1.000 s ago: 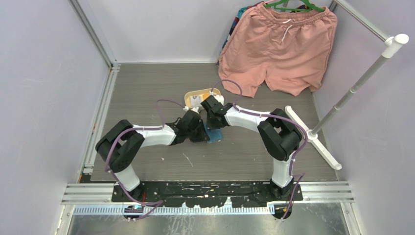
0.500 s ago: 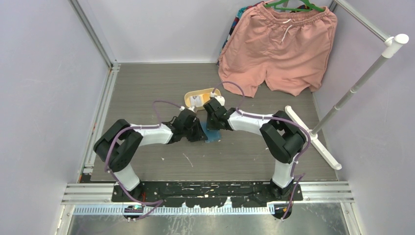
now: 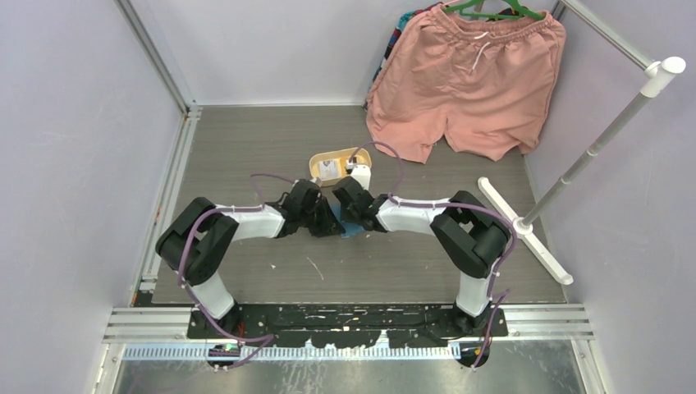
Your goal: Take the credit cards out of the card holder
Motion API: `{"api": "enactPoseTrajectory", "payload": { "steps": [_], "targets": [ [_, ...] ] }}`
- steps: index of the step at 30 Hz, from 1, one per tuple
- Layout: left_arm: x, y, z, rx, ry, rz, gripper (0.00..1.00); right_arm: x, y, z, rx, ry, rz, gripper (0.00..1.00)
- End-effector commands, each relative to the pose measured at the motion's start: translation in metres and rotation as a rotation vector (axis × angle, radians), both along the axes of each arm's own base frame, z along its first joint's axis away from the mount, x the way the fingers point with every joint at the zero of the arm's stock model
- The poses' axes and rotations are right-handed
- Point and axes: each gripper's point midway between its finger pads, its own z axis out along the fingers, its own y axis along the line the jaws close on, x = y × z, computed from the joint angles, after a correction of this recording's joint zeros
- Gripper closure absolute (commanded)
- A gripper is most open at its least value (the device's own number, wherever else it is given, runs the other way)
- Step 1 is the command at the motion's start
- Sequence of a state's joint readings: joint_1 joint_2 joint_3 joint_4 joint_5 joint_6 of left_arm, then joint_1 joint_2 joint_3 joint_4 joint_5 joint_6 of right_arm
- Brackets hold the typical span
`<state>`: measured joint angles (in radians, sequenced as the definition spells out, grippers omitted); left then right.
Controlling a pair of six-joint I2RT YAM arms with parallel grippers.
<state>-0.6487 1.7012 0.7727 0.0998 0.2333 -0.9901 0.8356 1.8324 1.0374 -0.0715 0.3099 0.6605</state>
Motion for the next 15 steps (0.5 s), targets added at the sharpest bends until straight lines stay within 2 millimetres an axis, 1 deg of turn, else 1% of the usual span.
{"api": "enactPoseTrajectory", "payload": {
  "steps": [1,5,10,15],
  "targets": [
    [0.015,-0.01,0.008,-0.103,-0.009,0.041,1.0,-0.08,-0.021,-0.072,-0.204,0.209,0.107,0.99],
    [0.022,-0.009,0.017,-0.152,-0.017,0.074,1.0,-0.082,-0.027,-0.065,-0.22,0.164,0.084,0.99],
    [0.031,0.003,0.026,-0.151,-0.051,0.142,1.0,-0.087,-0.034,-0.058,-0.237,0.118,0.056,0.99],
    [0.041,0.009,0.031,-0.18,-0.078,0.226,1.0,-0.096,-0.036,-0.059,-0.272,0.1,0.049,0.99]
  ]
}}
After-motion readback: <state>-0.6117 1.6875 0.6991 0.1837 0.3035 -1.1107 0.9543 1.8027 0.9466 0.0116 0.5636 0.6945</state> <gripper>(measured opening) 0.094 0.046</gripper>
